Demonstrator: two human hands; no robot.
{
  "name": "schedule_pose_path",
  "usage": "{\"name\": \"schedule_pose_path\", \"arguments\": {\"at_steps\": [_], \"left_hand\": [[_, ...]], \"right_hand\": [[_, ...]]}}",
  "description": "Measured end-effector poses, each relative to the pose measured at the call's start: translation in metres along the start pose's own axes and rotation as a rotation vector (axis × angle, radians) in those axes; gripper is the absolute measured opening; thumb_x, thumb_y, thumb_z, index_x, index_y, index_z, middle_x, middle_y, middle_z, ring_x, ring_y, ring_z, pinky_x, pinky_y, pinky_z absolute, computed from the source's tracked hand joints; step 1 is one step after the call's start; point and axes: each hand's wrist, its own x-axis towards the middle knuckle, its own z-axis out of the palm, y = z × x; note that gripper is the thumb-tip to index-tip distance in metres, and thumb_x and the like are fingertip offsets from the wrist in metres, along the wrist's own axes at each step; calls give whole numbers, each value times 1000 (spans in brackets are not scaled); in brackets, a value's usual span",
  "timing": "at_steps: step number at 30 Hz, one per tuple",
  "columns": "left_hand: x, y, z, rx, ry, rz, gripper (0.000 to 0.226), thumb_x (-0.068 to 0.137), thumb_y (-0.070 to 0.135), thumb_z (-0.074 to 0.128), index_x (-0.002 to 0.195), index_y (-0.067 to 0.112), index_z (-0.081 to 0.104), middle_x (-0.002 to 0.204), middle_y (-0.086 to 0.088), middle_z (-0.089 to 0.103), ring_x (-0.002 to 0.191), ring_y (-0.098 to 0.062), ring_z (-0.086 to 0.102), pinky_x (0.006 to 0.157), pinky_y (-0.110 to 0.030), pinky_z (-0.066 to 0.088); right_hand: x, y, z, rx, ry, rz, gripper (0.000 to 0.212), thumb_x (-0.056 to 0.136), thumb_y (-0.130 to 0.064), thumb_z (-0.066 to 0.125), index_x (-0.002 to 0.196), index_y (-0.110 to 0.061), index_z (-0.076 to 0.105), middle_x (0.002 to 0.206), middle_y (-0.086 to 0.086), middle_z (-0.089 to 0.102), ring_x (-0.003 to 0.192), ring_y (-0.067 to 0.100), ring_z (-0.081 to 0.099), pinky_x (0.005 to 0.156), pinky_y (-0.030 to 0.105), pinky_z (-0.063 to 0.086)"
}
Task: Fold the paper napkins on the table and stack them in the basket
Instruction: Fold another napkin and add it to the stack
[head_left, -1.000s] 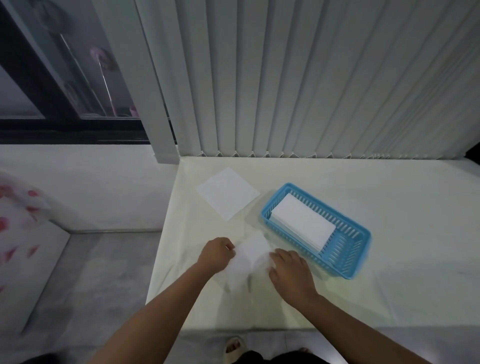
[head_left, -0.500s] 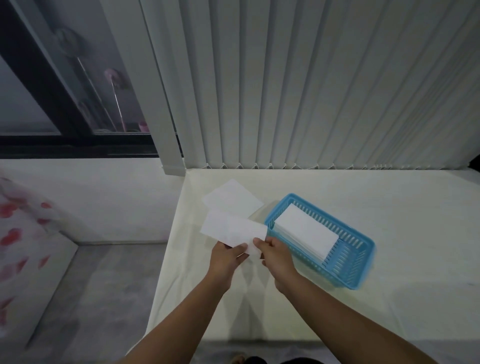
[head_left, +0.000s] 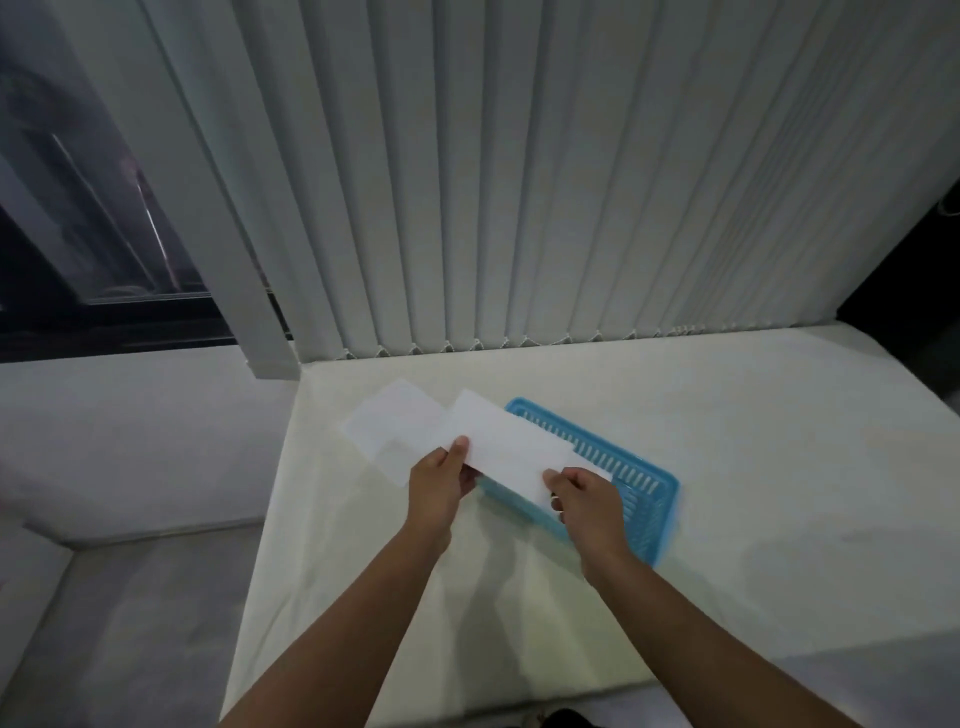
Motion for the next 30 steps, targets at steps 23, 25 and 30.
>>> {"name": "schedule_pose_path", "arguments": {"at_steps": [23, 25, 30], "left_hand": [[92, -20, 36, 1134, -114, 181, 40, 98, 34, 29, 130, 35, 53, 141, 2, 51, 133, -23, 39, 111, -37, 25], [92, -17, 39, 1136, -162, 222, 39, 99, 25, 31, 130, 29, 55, 138, -1, 52, 133, -20, 38, 112, -32, 19], [100, -21, 31, 1277, -237, 311, 47, 96, 8, 31, 133, 29, 52, 137, -6, 50, 132, -21, 39, 110, -31, 22]], "right_hand": [[56, 42, -67, -86, 42, 116, 15, 86, -19, 66, 73, -11, 66, 71, 3, 64, 67, 18, 58, 75, 35, 49], [56, 43, -65, -103, 48, 104, 18, 86, -19, 66, 69, -13, 64, 70, 3, 64, 66, 18, 57, 74, 35, 48], [51, 43, -59, -155, 62, 76, 21, 84, -19, 68, 64, -17, 61, 67, 1, 63, 65, 17, 58, 74, 36, 48]]}}
